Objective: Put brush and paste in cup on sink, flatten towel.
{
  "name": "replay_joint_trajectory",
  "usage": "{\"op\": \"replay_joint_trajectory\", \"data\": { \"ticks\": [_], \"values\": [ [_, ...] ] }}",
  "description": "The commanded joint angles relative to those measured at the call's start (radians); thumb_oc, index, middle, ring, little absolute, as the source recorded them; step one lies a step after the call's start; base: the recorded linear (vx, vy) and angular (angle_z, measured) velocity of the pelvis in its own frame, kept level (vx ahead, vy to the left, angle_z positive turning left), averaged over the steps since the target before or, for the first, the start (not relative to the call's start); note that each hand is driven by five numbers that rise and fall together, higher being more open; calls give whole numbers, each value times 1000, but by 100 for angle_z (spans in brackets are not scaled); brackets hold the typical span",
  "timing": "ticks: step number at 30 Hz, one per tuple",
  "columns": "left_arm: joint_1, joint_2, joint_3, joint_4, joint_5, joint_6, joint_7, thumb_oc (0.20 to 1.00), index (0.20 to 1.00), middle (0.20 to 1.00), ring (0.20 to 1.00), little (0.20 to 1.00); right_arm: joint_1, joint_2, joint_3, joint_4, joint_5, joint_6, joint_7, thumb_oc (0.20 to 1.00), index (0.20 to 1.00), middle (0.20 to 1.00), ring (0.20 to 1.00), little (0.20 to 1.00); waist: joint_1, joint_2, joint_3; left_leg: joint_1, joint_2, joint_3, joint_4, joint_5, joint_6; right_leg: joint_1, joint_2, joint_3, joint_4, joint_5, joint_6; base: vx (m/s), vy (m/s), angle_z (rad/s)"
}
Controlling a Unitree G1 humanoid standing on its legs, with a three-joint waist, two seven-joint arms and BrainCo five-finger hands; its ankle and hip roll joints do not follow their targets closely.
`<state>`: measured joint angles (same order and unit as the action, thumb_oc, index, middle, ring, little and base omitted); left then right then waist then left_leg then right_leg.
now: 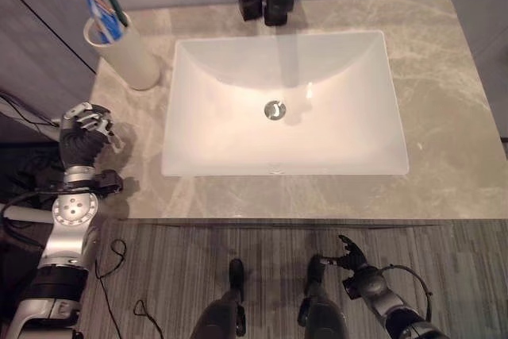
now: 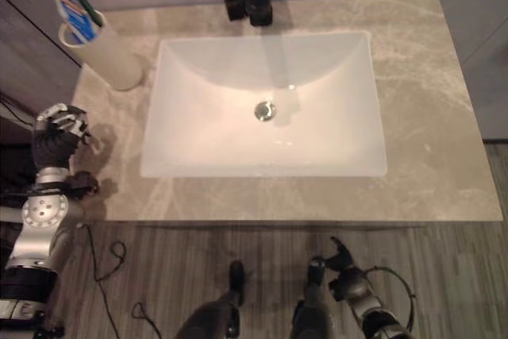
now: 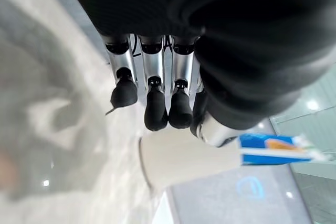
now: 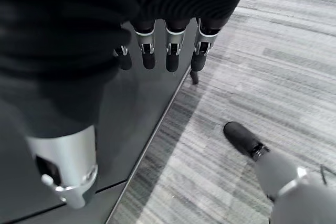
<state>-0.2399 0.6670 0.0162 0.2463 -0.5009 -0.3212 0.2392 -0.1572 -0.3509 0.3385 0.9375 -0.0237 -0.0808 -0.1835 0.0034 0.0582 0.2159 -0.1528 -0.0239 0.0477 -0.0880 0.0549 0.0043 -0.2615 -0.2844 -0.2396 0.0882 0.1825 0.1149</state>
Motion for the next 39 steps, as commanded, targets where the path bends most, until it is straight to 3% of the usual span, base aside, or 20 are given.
{"op": "replay_joint_trajectory", "data": {
  "ticks": [1,2,4,5,7,9,10,11,13,15,18,19,21,22,25,28,29,31,39],
  "values": [
    [-31,35,7,-9,8,-39,-22,200,200,200,200,200,8,2,12,-56,8,-27,15,1000,1000,1000,1000,1000,-34,9,14,69,-48,-89,46,-72,48,-3,86,284,293,-38,56,-2,164,17],
    [-31,28,3,-5,15,-39,-30,200,200,200,200,200,6,5,11,-46,18,-31,17,1000,1000,1000,1000,1000,-38,17,11,74,-46,-94,38,-71,48,-39,125,296,309,-69,54,25,142,40],
    [-19,21,9,-8,20,-42,-31,200,200,200,200,200,-4,15,26,-34,19,-40,15,1000,1000,1000,1000,1000,-27,22,4,88,-51,-83,16,-71,47,-84,166,230,299,-143,27,33,82,51],
    [-18,20,10,-9,21,-42,-31,200,200,200,200,200,-4,15,27,-33,19,-41,15,1000,1000,1000,1000,1000,-29,23,3,88,-50,-85,16,-72,46,-84,166,228,301,-146,26,9,-23,17],
    [-27,17,19,5,-6,-42,-25,200,200,200,200,200,-36,29,57,-20,25,-51,15,1000,1000,1000,1000,1000,-37,16,17,89,-61,-109,7,-68,43,-193,235,194,255,-134,19,5,-55,9],
    [-33,17,17,8,-12,-42,-23,200,200,200,200,200,-47,32,66,-15,26,-50,14,1000,1000,1000,1000,1000,-41,13,20,95,-64,-123,2,-73,38,-213,245,183,226,-118,20,76,-95,38],
    [-29,1,9,4,-12,-41,-22,200,200,200,200,200,-41,34,64,-7,21,-46,8,1000,1000,1000,1000,1000,-47,4,18,116,-67,-159,1,-77,25,-169,229,171,161,-111,26,187,-263,67],
    [-22,-21,-5,1,-3,-43,-34,200,200,200,200,200,-36,31,62,6,25,-46,5,1000,1000,1000,1000,1000,-52,1,1,122,-56,-168,1,-90,11,-115,247,192,94,-119,16,203,-269,105],
    [-15,-26,-6,0,-4,-45,-44,200,200,200,200,200,-33,23,60,8,19,-44,4,1000,1000,1000,1000,1000,-47,-7,-16,122,-50,-147,7,-95,0,-71,243,168,28,-116,9,144,-177,96],
    [-26,-33,-17,5,-13,-46,-53,200,200,200,200,200,-33,8,63,7,16,-48,4,1000,1000,1000,1000,1000,-51,-11,-17,81,-46,-103,123,-117,-29,-16,241,150,-26,-120,-3,106,-154,9],
    [-61,-45,-45,10,-26,-50,-59,200,200,200,200,200,-41,-19,53,-2,9,-48,-15,1000,1000,1000,1000,1000,-57,-22,7,-30,-43,-22,326,-72,-86,45,224,118,-77,-118,-21,47,-142,31],
    [-91,-47,-65,10,-31,-50,-62,200,200,200,200,200,-31,-29,32,-10,19,-48,-31,1000,1000,1000,1000,1000,-73,-29,13,-94,21,61,324,-59,-85,76,200,103,-106,-126,-19,82,-85,56],
    [-110,-43,-74,15,-25,-50,-62,200,200,200,200,200,-20,-31,19,-13,24,-46,-38,1000,1000,1000,1000,1000,-74,-30,10,-112,40,88,260,-56,-81,91,194,101,-125,-130,-12,89,4,55],
    [-118,-37,-78,21,-23,-50,-60,200,200,200,200,200,-22,-33,17,-12,22,-43,-44,1000,1000,1000,1000,1000,-69,-29,11,-120,42,81,233,-54,-79,99,193,107,-127,-133,-9,105,52,24],
    [-127,-30,-81,29,-18,-52,-31,200,200,200,200,200,-41,-28,40,-9,4,-39,-62,1000,1000,1000,1000,1000,-44,-16,8,-176,88,18,71,92,-96,100,204,140,-110,-151,-7,168,92,-13],
    [-130,-22,-80,32,-14,-61,-15,200,200,200,200,200,-67,-15,57,13,3,-41,-78,1000,1000,1000,1000,1000,-25,-15,12,-211,118,-13,11,142,-115,124,201,171,-115,-162,1,166,104,-33],
    [-116,-17,-69,18,-17,-64,-23,200,200,200,200,200,-77,-15,65,5,-2,-43,-72,1000,1000,1000,1000,1000,-22,-11,9,-178,126,-20,4,114,-110,130,206,189,-109,-179,8,152,140,-65],
    [-100,-23,-53,4,-19,-66,-23,200,200,200,200,200,-95,-10,78,6,-18,-41,-68,1000,1000,1000,1000,1000,-6,-1,2,-171,120,-13,8,127,-107,134,205,208,-117,-170,12,117,167,-95],
    [-68,4,-25,-13,-36,-69,-25,200,200,200,200,200,-168,9,131,-27,-55,-28,-50,1000,1000,1000,1000,1000,25,-14,7,-150,79,43,12,108,-67,111,153,269,-118,-146,34,65,125,-35]
  ]
}}
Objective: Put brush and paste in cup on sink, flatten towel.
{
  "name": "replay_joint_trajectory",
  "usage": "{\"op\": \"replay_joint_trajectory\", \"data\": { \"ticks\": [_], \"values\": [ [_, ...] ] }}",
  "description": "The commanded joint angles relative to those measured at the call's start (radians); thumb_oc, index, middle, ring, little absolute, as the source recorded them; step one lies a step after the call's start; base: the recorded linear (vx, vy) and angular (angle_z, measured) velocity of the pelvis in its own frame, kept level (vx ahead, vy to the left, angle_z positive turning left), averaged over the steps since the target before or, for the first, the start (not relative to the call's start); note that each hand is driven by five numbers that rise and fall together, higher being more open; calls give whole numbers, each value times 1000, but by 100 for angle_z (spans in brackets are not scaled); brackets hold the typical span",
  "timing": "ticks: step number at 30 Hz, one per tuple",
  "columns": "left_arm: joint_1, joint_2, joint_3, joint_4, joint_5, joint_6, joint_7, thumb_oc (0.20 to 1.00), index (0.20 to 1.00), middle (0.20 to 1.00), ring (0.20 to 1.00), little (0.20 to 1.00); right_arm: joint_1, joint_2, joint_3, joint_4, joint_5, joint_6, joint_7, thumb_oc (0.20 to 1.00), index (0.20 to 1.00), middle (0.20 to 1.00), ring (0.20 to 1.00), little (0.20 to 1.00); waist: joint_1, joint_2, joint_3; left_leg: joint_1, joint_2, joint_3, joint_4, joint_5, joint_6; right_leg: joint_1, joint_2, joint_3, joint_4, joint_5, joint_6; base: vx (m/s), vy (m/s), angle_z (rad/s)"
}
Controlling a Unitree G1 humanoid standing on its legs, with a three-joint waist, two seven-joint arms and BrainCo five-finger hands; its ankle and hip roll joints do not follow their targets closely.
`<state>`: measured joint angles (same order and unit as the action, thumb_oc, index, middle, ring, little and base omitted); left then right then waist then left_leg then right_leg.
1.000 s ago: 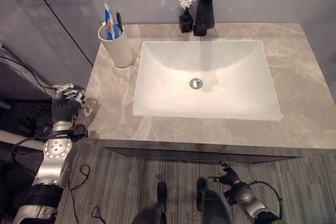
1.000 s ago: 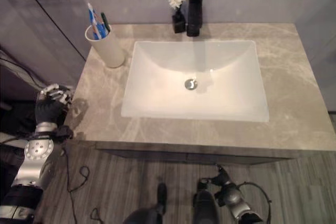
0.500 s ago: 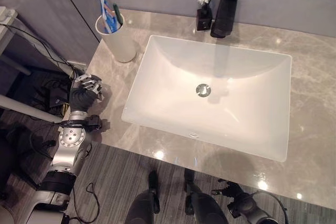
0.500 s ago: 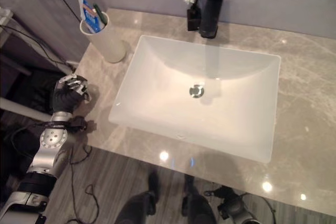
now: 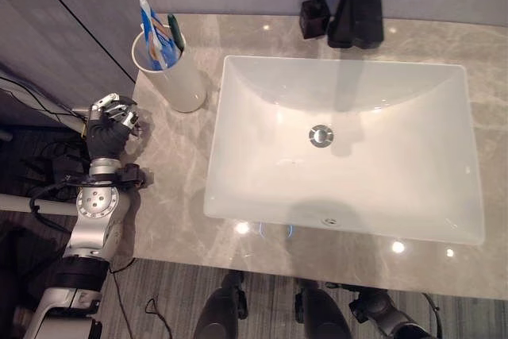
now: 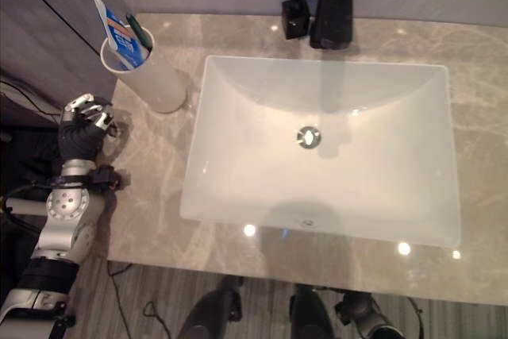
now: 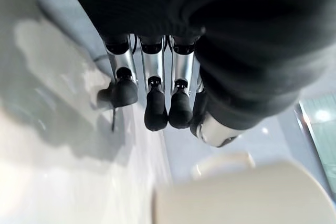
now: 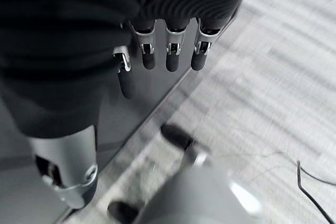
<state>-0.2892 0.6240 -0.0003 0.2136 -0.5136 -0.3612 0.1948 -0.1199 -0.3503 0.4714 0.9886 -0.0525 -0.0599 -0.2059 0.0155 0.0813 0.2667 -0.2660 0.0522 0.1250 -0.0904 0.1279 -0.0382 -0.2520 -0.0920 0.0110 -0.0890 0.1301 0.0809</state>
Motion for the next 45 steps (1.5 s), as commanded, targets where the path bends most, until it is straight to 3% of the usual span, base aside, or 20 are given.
{"op": "replay_joint_trajectory", "data": {
  "ticks": [1,12,20,26,45],
  "values": [
    [-18,50,-12,15,-23,-26,17,200,200,200,200,200,-216,11,2,-78,-29,-47,-28,1000,1000,1000,1000,1000,14,-34,-46,-38,-1,-33,12,33,-23,97,-45,18,55,-89,70,45,65,-4],
    [54,33,-25,-77,-38,-16,-30,200,200,200,200,200,-243,22,25,-83,-51,-45,-17,1000,1000,1000,1000,1000,23,-12,-61,-18,-10,-38,3,24,-22,100,-46,6,44,-94,70,35,-13,0],
    [211,19,3,-234,-76,-5,-119,200,200,200,200,200,-203,-4,5,-91,-70,-50,-12,1000,1000,1000,1000,1000,38,6,-45,-23,9,-60,3,40,-42,99,-19,-9,34,-100,56,-16,-90,1],
    [251,37,-29,-298,-104,9,-193,200,200,200,200,200,-179,-15,-9,-97,-72,-60,-11,1000,1000,1000,1000,1000,33,18,-37,-28,20,-66,3,45,-51,96,-5,-9,27,-102,49,-25,-58,9],
    [134,16,-86,-222,-41,4,-138,200,200,200,200,200,-194,-4,-15,-91,-58,-61,-35,1000,1000,1000,1000,1000,3,50,-29,-36,17,-60,3,36,-56,79,-8,-1,25,-100,49,-1,-3,-1]
  ]
}}
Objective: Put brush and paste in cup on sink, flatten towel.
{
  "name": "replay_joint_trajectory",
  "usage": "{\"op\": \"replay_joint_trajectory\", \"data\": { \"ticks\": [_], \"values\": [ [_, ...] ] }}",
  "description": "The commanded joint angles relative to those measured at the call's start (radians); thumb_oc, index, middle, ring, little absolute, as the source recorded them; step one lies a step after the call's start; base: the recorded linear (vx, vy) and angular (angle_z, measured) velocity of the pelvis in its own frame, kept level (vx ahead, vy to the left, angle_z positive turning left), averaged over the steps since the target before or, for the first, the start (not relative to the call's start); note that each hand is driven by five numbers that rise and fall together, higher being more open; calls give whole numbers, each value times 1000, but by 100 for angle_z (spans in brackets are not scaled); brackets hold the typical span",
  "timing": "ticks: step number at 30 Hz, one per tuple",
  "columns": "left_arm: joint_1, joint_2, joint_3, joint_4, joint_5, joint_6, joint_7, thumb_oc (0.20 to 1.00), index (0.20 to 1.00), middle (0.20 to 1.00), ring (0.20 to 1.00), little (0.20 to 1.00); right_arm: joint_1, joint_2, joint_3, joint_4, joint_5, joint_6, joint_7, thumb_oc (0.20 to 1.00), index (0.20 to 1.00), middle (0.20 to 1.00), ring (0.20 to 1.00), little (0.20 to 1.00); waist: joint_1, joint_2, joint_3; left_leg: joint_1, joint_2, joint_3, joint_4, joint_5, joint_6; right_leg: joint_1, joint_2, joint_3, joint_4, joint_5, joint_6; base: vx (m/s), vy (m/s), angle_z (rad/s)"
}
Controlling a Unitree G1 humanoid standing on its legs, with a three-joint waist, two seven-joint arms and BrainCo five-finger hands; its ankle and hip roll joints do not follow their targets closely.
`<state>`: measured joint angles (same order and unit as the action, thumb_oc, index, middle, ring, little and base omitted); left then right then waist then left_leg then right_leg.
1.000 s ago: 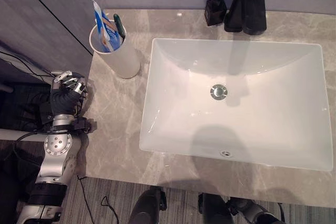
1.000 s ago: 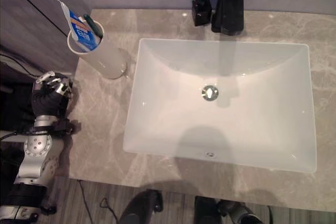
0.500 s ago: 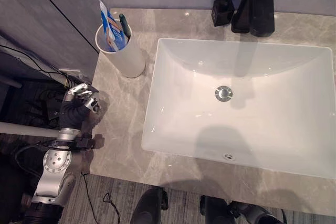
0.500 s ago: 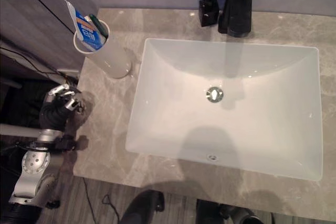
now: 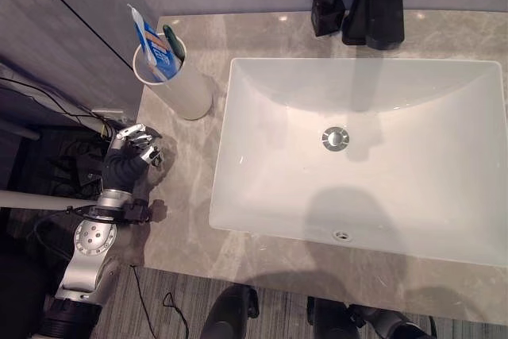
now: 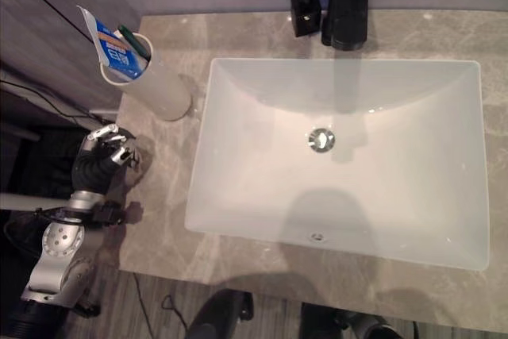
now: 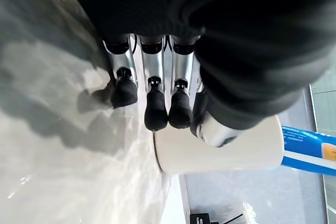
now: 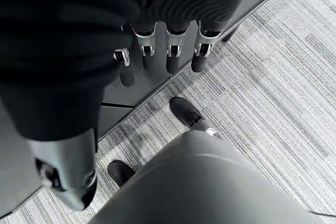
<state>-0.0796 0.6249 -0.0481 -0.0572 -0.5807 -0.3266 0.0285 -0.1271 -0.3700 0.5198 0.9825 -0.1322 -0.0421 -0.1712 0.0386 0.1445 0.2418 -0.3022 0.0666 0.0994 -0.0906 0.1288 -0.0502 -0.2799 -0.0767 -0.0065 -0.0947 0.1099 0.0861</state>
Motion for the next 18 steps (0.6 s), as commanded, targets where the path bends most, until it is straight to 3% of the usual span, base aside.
{"op": "replay_joint_trajectory", "data": {
  "ticks": [1,18],
  "values": [
    [-90,18,-41,61,34,-33,35,200,200,200,200,200,-188,16,-63,-84,23,-79,-70,1000,1000,1000,1000,1000,-23,-12,-3,0,1,-34,3,34,-44,106,-24,17,32,-80,44,0,0,0],
    [-299,23,-64,201,54,-55,137,200,200,200,200,200,-190,32,-65,-110,51,-81,-91,1000,1000,1000,1000,1000,-65,0,11,1,3,-12,3,14,-39,78,-26,48,56,-88,47,16,4,-4]
  ]
}}
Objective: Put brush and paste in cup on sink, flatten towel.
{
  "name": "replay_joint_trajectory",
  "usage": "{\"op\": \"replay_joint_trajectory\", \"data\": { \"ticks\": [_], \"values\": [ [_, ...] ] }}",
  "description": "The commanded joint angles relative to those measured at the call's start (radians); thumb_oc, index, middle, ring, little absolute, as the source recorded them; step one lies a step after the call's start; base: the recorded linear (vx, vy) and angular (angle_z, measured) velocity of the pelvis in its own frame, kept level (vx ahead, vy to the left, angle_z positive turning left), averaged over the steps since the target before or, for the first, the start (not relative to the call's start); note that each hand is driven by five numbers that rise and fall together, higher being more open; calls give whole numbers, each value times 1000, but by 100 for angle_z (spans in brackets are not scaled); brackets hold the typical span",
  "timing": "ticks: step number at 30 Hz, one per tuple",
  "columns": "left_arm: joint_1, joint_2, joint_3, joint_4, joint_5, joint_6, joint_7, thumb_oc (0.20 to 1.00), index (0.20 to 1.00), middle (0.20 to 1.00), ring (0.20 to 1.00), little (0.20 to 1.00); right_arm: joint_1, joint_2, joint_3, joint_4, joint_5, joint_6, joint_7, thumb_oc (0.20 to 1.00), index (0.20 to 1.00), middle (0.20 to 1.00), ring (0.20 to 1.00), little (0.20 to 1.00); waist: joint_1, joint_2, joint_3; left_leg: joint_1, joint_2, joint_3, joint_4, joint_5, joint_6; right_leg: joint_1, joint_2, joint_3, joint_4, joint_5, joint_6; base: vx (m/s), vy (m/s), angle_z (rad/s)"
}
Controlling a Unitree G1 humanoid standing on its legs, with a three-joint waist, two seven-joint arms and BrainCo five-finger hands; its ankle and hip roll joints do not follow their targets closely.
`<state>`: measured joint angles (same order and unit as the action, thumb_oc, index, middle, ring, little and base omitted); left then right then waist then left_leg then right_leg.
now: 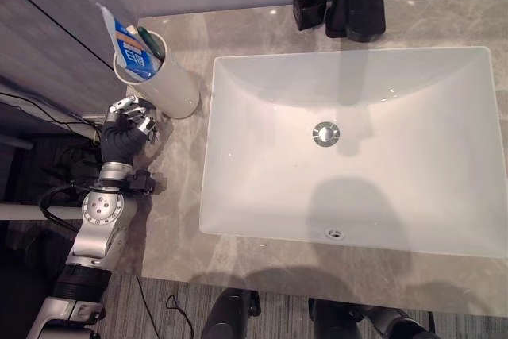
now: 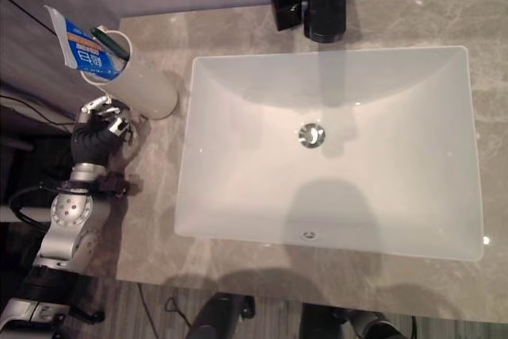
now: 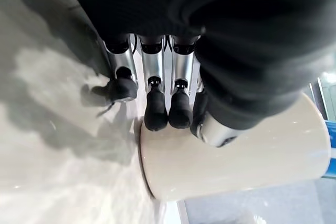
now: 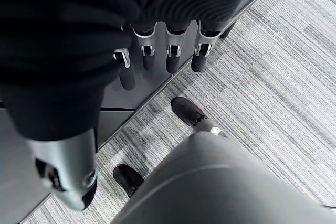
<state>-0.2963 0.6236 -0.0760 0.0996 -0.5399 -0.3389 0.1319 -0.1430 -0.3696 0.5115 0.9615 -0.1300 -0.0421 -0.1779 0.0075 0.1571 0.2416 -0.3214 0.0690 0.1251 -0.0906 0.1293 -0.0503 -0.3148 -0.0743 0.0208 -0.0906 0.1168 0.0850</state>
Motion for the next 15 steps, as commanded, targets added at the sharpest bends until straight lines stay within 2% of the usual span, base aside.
{"op": "replay_joint_trajectory", "data": {
  "ticks": [1,9,15],
  "values": [
    [-75,24,-28,38,9,-45,36,200,200,200,200,200,-173,30,-60,-93,51,-81,-87,1000,1000,1000,1000,1000,-35,-12,14,22,1,-38,3,12,-38,109,-28,25,54,-95,48,0,0,0],
    [123,-21,59,-23,11,-45,5,200,200,200,200,200,-130,15,-99,-76,42,-82,-87,1000,1000,1000,1000,1000,-24,-11,4,38,3,-30,3,8,-38,124,-25,35,37,-92,44,16,-8,-9],
    [235,-20,74,-93,0,-39,-51,200,200,200,200,200,-114,5,-121,-71,35,-86,-86,1000,1000,1000,1000,1000,-13,-4,-5,40,2,-38,3,12,-46,138,-23,18,29,-95,41,-3,-17,2]
  ]
}}
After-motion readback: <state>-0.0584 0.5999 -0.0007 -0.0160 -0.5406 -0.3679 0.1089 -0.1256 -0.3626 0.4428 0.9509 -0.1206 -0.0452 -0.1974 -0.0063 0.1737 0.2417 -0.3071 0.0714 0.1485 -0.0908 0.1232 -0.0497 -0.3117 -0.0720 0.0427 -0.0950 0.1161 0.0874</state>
